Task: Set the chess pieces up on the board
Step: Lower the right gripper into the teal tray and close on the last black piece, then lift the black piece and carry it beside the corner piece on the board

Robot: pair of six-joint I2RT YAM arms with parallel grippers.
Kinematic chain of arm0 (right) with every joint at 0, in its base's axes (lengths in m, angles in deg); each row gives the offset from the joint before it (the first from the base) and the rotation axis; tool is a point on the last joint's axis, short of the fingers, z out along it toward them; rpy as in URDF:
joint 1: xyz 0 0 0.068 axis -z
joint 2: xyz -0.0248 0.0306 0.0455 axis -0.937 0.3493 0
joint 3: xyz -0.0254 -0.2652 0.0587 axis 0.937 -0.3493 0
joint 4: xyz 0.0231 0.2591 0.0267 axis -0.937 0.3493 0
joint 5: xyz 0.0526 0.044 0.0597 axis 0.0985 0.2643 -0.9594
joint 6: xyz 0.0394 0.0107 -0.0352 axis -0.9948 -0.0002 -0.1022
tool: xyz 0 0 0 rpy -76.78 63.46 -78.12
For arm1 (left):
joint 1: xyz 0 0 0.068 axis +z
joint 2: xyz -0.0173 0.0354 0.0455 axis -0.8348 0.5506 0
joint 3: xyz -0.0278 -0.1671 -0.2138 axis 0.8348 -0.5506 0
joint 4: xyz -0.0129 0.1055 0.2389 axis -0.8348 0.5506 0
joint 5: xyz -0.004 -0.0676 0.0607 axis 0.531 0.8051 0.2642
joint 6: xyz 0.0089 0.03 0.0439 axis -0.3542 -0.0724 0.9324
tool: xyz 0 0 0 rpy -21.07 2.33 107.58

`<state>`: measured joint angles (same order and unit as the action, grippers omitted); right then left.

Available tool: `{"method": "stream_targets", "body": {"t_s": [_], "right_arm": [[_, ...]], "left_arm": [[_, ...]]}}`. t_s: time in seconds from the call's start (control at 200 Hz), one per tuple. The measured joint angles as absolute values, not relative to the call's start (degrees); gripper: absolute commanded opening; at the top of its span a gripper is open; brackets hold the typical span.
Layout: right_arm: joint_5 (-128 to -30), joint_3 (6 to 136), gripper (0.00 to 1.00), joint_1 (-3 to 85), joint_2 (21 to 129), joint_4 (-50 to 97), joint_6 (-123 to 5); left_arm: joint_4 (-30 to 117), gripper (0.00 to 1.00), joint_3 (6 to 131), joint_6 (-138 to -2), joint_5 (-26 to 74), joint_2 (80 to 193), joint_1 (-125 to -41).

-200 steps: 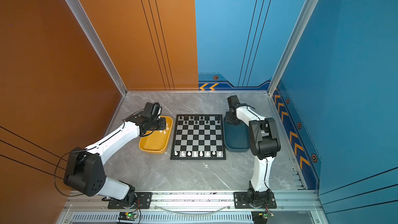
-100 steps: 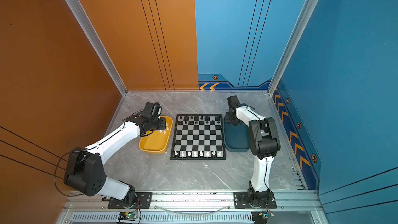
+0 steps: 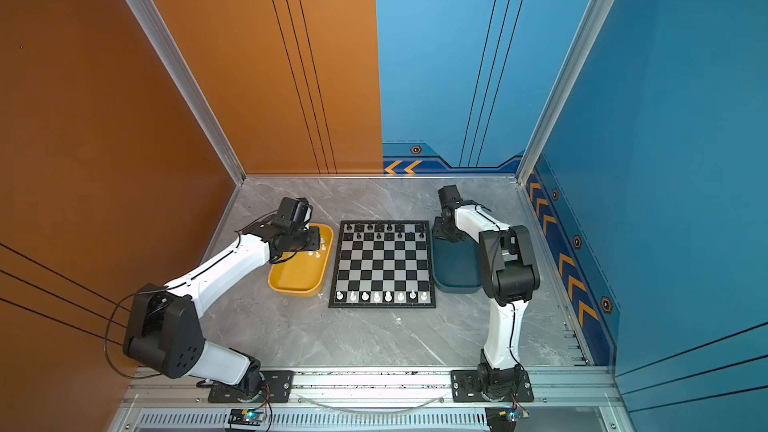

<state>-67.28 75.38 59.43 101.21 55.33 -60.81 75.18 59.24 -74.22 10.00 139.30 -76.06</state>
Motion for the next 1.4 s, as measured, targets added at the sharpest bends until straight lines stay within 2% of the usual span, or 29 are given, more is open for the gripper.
{"method": "stream_targets", "body": {"t_s": [0.165,0.536,0.826,0.966,1.171,1.402], "right_arm": [[-67.3,76.14,0.0,59.43,101.65,55.41,-60.81],[-65.36,76.41,0.0,58.64,101.1,58.1,-60.57],[-61.91,76.6,0.0,55.58,90.79,61.75,-59.43],[-61.38,79.86,0.0,52.45,89.36,63.08,-59.0],[-61.4,87.36,0.0,47.25,92.07,64.51,-57.75],[-62.1,94.13,0.0,43.99,101.5,65.79,-57.09]], "left_arm": [[75.18,0.35,59.24,-74.22,10.0,139.27,-76.06],[75.18,0.35,59.24,-74.22,10.05,139.3,-76.06],[75.18,0.35,59.24,-74.2,10.42,139.3,-76.06],[75.18,0.35,59.24,-74.2,10.42,139.3,-76.06],[75.18,0.34,59.24,-74.2,10.42,139.27,-76.06],[75.18,0.34,59.22,-74.2,10.42,139.27,-76.06]]}}
